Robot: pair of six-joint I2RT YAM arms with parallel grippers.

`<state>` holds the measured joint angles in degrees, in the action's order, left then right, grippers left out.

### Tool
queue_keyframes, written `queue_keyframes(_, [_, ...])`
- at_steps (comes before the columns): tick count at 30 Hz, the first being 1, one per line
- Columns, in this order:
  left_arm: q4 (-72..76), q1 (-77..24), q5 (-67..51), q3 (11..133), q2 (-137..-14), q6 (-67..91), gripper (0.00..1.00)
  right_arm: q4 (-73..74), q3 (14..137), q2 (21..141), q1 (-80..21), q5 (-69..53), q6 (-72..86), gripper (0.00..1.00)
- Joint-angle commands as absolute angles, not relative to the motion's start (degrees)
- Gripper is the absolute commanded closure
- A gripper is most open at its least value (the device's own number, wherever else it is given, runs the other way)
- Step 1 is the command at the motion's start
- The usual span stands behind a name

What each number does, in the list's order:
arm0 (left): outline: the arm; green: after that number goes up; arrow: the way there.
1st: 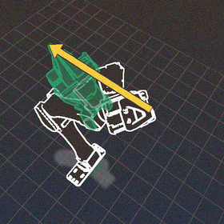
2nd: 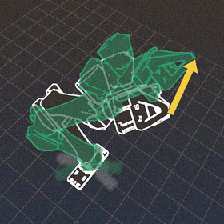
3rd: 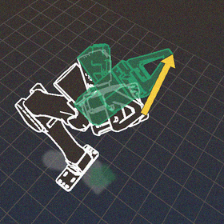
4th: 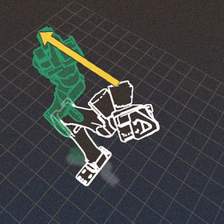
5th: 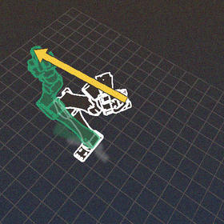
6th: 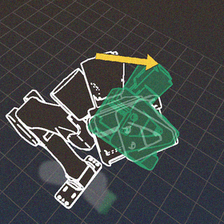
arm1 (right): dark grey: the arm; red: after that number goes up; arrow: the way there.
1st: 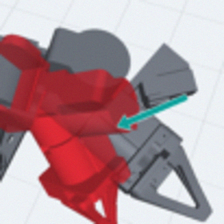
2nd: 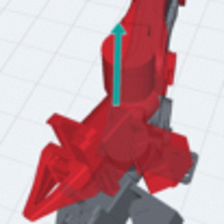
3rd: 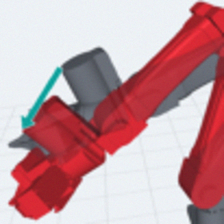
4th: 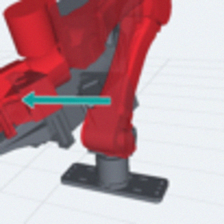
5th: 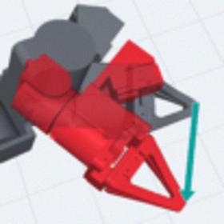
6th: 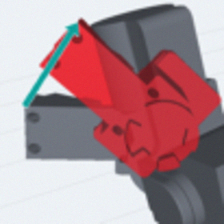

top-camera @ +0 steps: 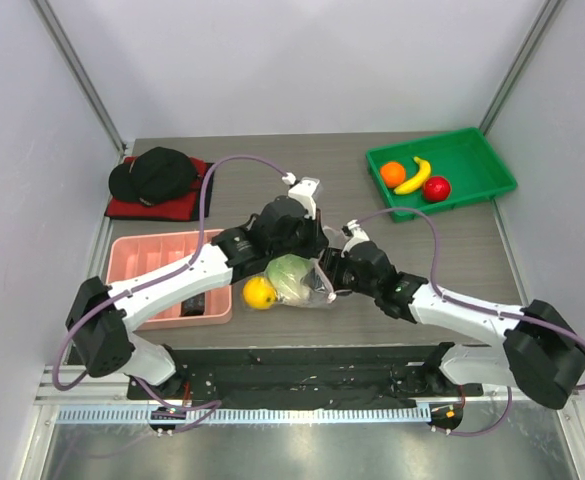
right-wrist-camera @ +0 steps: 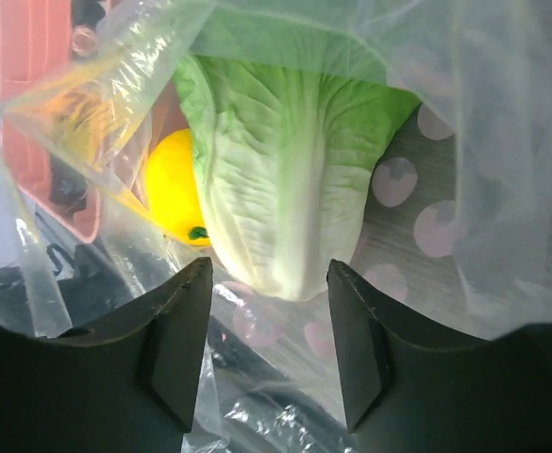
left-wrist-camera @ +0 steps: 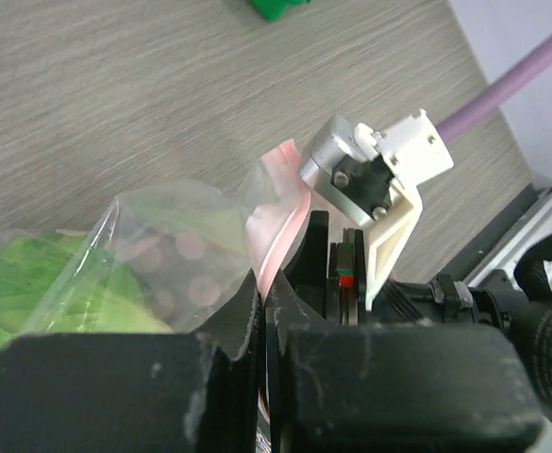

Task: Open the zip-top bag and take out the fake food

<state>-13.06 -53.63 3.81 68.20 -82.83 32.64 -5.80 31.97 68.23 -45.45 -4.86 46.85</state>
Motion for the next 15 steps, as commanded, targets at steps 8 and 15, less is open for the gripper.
queue_keyframes(8, [-3.78, -57.57, -3.78, 69.43, -85.69, 35.77, 1.00, -28.99, 26.72, 80.50, -46.06, -8.17, 46.67, 0.42])
queue_keyframes(15, [-3.78, -57.83, -2.73, 67.77, -84.90, 35.95, 1.00, -40.67, 24.53, 81.04, -46.05, -7.47, 47.46, 0.69])
